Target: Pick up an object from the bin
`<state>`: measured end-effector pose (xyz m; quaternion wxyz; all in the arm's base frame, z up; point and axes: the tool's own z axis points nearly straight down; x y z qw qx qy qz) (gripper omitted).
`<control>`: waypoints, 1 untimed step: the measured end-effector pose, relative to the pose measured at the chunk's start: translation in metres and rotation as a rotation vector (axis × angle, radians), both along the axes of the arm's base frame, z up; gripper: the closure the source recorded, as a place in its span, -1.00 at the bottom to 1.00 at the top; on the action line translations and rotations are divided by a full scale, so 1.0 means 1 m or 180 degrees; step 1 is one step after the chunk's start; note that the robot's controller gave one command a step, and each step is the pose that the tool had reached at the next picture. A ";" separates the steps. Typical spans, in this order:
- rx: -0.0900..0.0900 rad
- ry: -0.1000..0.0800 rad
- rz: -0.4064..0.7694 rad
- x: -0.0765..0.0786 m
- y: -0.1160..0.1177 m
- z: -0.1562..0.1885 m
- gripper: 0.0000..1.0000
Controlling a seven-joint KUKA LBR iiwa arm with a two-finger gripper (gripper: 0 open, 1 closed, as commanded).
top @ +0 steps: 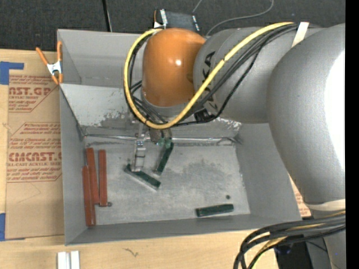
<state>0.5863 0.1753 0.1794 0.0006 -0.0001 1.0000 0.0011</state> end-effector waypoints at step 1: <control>-0.0013 0.0028 0.0015 -0.039 -0.047 -0.115 -1.00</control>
Offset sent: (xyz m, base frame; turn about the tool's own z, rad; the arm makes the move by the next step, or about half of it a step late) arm -0.0358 -0.0459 -0.1094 -0.0054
